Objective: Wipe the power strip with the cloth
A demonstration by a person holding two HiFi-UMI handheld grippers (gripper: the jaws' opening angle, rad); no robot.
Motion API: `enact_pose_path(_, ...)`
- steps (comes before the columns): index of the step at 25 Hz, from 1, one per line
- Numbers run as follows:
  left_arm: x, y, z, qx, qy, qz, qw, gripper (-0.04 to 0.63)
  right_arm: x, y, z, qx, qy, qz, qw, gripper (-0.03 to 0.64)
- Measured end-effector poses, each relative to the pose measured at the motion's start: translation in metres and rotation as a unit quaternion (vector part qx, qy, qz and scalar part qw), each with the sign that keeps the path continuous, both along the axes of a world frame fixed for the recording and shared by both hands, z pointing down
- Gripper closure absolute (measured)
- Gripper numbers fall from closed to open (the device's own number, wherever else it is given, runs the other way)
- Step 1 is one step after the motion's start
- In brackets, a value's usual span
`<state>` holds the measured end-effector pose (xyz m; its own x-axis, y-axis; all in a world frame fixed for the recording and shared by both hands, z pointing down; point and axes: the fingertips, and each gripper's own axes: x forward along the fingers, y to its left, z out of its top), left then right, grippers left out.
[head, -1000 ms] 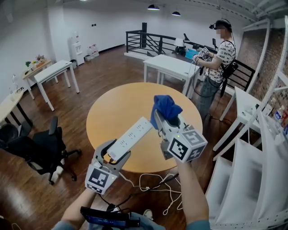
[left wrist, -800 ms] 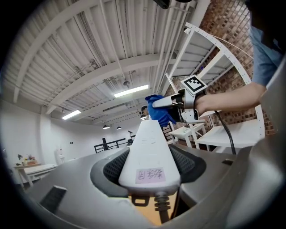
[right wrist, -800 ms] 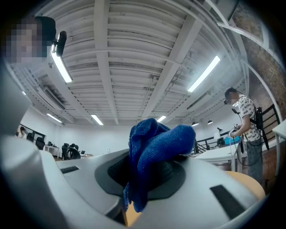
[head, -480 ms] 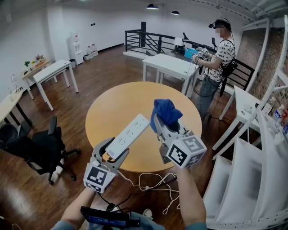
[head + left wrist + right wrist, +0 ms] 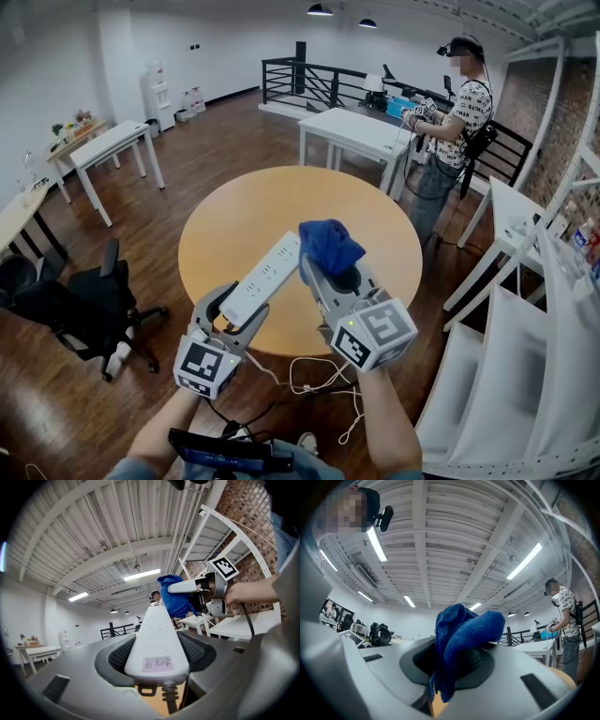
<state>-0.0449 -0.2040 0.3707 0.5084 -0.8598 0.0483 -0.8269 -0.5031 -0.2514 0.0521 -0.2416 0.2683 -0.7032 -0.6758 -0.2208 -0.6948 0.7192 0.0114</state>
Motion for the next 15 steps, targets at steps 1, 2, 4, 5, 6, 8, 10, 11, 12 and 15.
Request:
enact_pose_path(1, 0.000, 0.000, 0.000, -0.001, 0.001, 0.000, 1.0000, 0.316, -0.003, 0.003, 0.002, 0.002, 0.000, -0.004, 1.000, 0.548)
enact_pose_path(2, 0.000, 0.000, 0.000, -0.001, 0.002, 0.000, 1.0000, 0.316, -0.006, 0.005, 0.003, 0.003, 0.001, -0.008, 1.000, 0.548)
enact_pose_path(4, 0.000, -0.001, 0.000, -0.002, 0.006, -0.001, 1.0000, 0.316, -0.011, 0.010, 0.007, 0.005, 0.002, -0.016, 1.000, 0.548)
enact_pose_path(5, 0.000, -0.001, 0.000, -0.004, 0.008, -0.002, 1.0000, 0.316, -0.013, 0.013, 0.010, 0.005, 0.002, -0.019, 1.000, 0.548)
enact_pose_path(6, 0.000, -0.002, -0.001, -0.005, 0.010, -0.003, 0.9999, 0.316, -0.015, 0.015, 0.012, 0.006, 0.001, -0.022, 1.000, 0.548)
enact_pose_path(8, 0.000, -0.003, -0.002, -0.006, 0.013, -0.005, 0.9999, 0.316, -0.019, 0.019, 0.015, 0.007, -0.001, -0.025, 1.000, 0.548)
enact_pose_path(10, -0.001, -0.003, -0.003, -0.005, 0.013, -0.005, 0.9999, 0.316, -0.024, 0.023, 0.018, 0.008, -0.004, -0.030, 1.000, 0.548)
enact_pose_path(11, -0.001, -0.003, -0.003, -0.004, 0.014, -0.006, 0.9999, 0.316, -0.026, 0.026, 0.020, 0.008, -0.006, -0.033, 0.999, 0.548)
enact_pose_path(12, -0.002, -0.003, -0.003, -0.004, 0.016, -0.006, 0.9998, 0.316, -0.029, 0.029, 0.021, 0.007, -0.008, -0.036, 0.999, 0.548)
enact_pose_path(15, -0.002, -0.002, -0.003, -0.007, 0.019, -0.009, 0.9997, 0.316, -0.034, 0.035, 0.027, 0.004, -0.011, -0.044, 0.999, 0.548)
